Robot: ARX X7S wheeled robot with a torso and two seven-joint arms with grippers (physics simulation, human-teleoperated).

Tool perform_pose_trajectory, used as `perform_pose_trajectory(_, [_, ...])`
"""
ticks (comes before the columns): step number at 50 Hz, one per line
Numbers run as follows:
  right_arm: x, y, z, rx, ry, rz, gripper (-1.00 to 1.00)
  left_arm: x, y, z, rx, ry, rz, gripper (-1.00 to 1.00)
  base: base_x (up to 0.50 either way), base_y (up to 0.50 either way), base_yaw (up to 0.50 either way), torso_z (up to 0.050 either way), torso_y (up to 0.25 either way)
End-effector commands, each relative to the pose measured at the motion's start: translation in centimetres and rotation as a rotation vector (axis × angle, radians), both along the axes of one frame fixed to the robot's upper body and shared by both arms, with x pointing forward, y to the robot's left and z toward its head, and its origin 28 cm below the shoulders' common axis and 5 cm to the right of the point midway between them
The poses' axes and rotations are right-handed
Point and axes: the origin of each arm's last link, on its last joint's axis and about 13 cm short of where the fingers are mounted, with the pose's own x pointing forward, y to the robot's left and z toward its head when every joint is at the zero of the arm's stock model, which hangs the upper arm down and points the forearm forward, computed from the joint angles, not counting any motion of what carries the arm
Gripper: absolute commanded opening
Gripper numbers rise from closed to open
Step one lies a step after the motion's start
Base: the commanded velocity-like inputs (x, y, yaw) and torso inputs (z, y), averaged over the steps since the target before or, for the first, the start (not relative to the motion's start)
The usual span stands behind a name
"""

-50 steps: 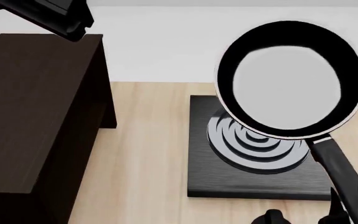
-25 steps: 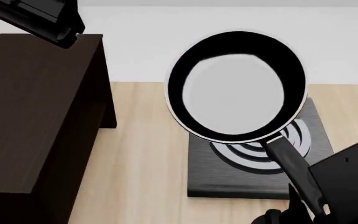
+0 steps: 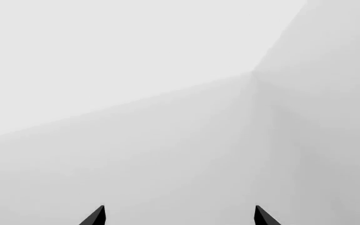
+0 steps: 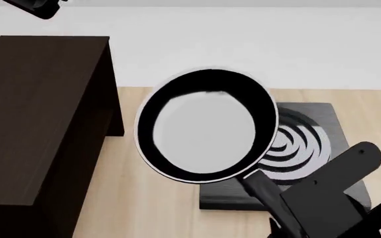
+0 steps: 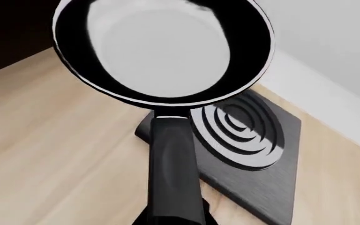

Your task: Put the frying pan under the cabinet shelf.

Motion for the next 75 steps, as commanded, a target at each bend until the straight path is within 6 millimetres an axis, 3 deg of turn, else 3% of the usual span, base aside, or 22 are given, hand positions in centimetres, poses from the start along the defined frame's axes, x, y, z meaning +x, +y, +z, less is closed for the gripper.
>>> perform_pose_trajectory(1, [1.4, 0.4, 0.6, -0.023, -0.048, 0.004, -1.00, -0.6, 0.1, 0.9, 0.011, -0.030, 0.003, 1.00, 0.00, 0.00, 0.00, 0.000, 0.011])
perform_pose_trajectory(22, [3.9, 1.4, -0.3, -0.048, 0.045, 0.018, -1.00, -1.2, 0.6, 0.5, 0.011, -0.035, 0.013, 1.00, 0.00, 0.00, 0.00, 0.000, 0.001])
perform_pose_trajectory(41, [6.4, 2.9, -2.4, -0.062, 0.146, 0.085, -1.00, -1.3, 1.3, -0.1, 0.001, -0.027, 0.027, 1.00, 0.00, 0.00, 0.00, 0.001, 0.001])
perform_pose_trajectory(75, [10.8, 5.3, -9.5, 0.007, 0.269, 0.204, -1.00, -2.3, 1.8, -0.5, 0.004, -0.029, 0.046, 1.00, 0.00, 0.00, 0.00, 0.001, 0.001])
